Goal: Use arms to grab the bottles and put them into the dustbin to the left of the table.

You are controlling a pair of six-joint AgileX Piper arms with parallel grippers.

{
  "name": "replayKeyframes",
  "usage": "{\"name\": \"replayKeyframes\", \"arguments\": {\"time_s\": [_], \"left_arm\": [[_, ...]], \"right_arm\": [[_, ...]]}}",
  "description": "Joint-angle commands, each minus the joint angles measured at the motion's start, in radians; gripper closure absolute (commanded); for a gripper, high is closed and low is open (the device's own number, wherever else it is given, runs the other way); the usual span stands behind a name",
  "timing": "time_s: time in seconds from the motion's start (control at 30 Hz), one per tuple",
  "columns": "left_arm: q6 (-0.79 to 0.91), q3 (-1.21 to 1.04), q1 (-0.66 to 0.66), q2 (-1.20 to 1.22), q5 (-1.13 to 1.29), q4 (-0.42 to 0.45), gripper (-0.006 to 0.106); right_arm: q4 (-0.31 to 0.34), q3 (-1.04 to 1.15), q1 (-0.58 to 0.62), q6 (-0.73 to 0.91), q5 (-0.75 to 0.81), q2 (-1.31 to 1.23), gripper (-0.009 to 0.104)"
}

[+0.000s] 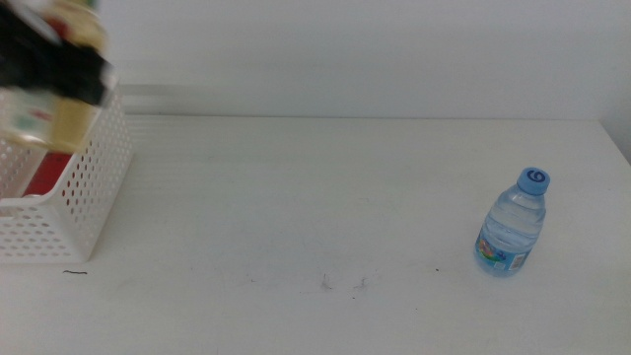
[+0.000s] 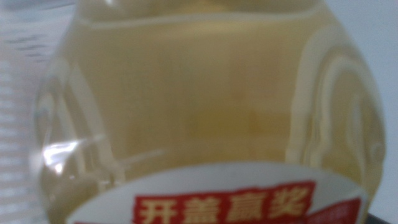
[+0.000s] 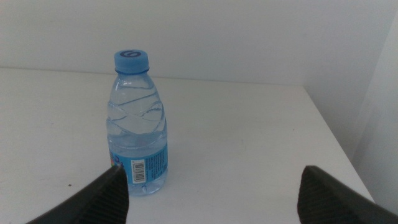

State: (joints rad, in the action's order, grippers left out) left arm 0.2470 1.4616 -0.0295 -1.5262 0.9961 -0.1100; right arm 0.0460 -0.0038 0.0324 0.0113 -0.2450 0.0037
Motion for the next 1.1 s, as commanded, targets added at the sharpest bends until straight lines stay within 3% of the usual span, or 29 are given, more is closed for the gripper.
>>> {"name": "replayKeyframes", "arguments": {"time_s": [0.0, 0.2, 0.57, 0.67, 0.73, 0.83, 1.0, 1.07], "left_arm": [[0.083, 0.137, -0.081, -0.052, 0.105, 0.009, 0.102], [0.167, 0.291, -0.219, -0.224, 0.181, -0.004, 0.102], [0.167, 0.296, -0.231, -0.411, 0.170, 0.023, 0.102], [0.167, 0.296, -0.231, -0.442, 0.160, 0.023, 0.098], [0.167, 0.296, -0.231, -0.459, 0.148, 0.023, 0.090], [0.173, 0.294, -0.229, -0.476, 0.138, 0.018, 0.068], [0.199, 0.294, -0.229, -0.476, 0.136, 0.004, 0.009], [0.177, 0.294, -0.229, -0.457, 0.147, 0.004, 0.007]], "right_arm": [[0.003, 0.004, -0.002, 0.004, 0.008, -0.004, 0.002], [0.003, 0.004, -0.002, 0.004, 0.008, -0.004, 0.002], [0.003, 0.004, -0.002, 0.004, 0.008, -0.004, 0.002], [0.003, 0.004, -0.002, 0.004, 0.008, -0.004, 0.002], [0.003, 0.004, -0.002, 0.004, 0.008, -0.004, 0.002], [0.003, 0.004, -0.002, 0.004, 0.008, -0.004, 0.002], [0.003, 0.004, -0.002, 0.004, 0.008, -0.004, 0.002], [0.003, 0.004, -0.002, 0.004, 0.008, -0.004, 0.002]]}}
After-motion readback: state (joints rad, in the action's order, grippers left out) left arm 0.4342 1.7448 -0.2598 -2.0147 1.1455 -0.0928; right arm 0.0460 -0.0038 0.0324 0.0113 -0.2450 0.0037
